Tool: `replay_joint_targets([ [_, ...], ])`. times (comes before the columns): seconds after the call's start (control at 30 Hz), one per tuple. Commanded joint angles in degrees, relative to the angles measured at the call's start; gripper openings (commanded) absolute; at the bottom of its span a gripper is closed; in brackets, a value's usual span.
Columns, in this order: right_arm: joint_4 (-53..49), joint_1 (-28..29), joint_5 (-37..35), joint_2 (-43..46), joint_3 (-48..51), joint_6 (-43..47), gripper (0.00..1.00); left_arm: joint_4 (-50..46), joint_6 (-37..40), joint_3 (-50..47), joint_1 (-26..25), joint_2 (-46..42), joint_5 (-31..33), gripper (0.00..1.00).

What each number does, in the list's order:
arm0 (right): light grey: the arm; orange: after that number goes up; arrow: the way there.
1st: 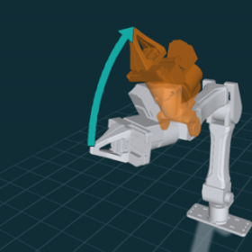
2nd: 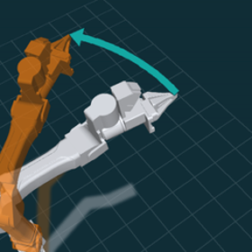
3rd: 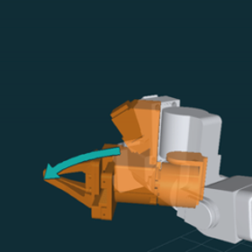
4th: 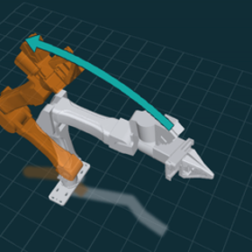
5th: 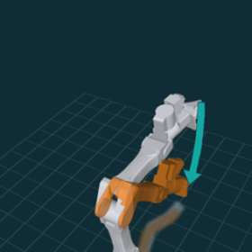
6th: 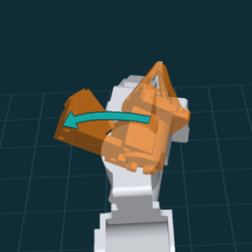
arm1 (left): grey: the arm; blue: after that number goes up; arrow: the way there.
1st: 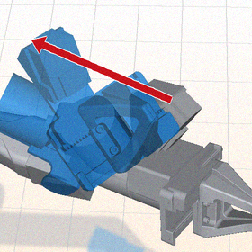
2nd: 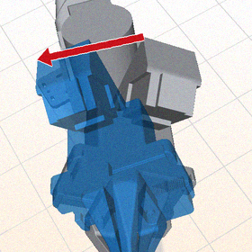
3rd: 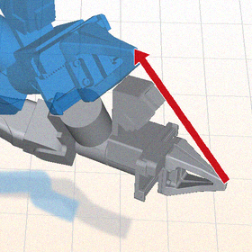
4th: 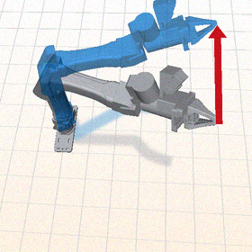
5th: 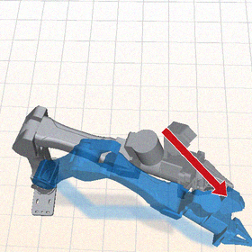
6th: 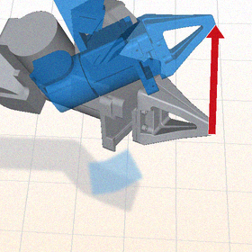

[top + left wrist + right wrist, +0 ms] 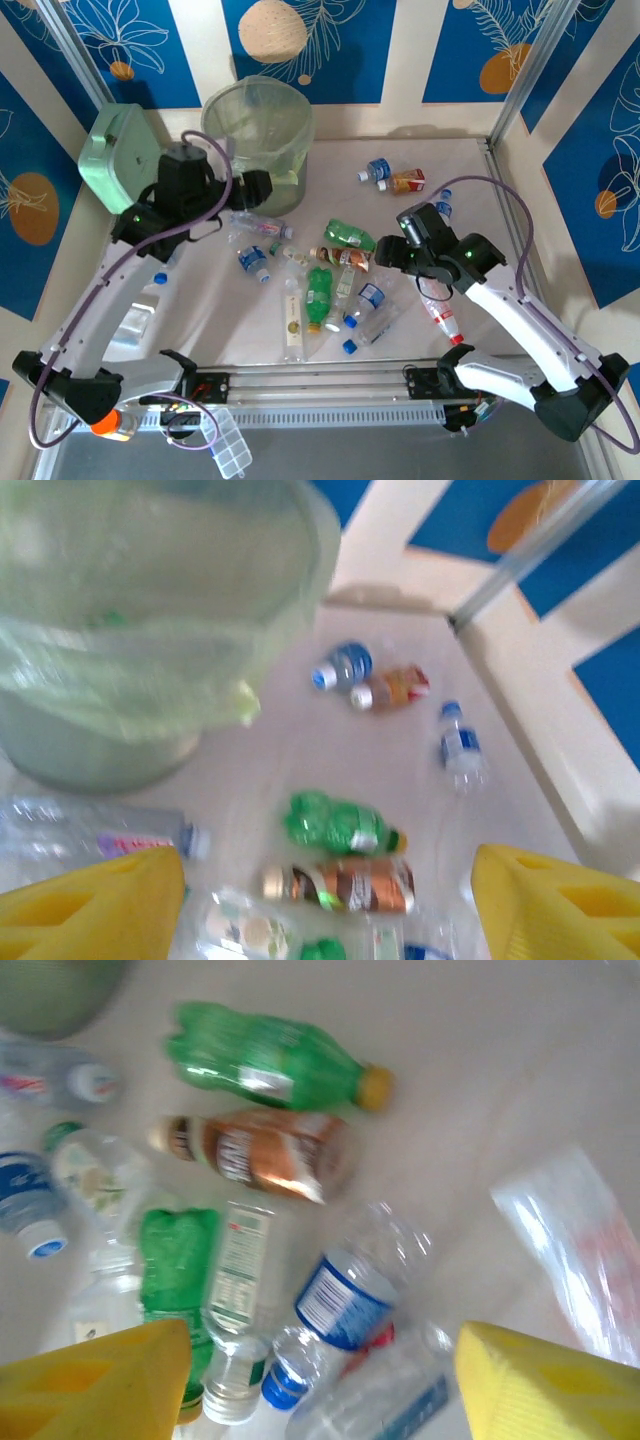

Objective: Put the plastic bottles in the bin

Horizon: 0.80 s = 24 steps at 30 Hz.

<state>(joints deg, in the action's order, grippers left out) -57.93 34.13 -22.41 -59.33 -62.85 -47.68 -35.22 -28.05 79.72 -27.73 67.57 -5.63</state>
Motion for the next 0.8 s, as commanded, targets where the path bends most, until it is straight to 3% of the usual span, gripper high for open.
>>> replay_joint_targets([
  [0.0,-10.15,-2.17,-2.04,-0.17,0.57,-14.64,0.68,0.42,0.89,-5.43,-0.91,-3.63,-4.48,0.76],
  [0.1,-8.47,-4.99,-3.87,-0.44,2.34,-9.86,0.68,0.48,4.81,-11.53,-0.93,-8.09,-4.10,0.77],
  [0.27,-1.14,-10.39,0.10,-3.84,7.06,-2.53,0.76,2.71,7.10,-19.78,-0.93,-13.32,-2.50,0.77],
  [0.43,-2.14,-11.33,-5.34,-11.71,5.28,-0.16,0.83,5.22,7.24,-24.09,-0.93,-14.92,-2.37,0.78],
  [0.57,-6.10,-16.34,-1.09,-14.49,4.03,-11.44,0.84,4.98,7.98,-24.70,-1.01,-15.22,-1.90,0.78],
  [0.77,-3.94,-24.68,8.87,-8.67,7.82,-35.56,0.85,5.51,8.10,-25.32,-1.49,-16.78,-1.42,0.77],
])
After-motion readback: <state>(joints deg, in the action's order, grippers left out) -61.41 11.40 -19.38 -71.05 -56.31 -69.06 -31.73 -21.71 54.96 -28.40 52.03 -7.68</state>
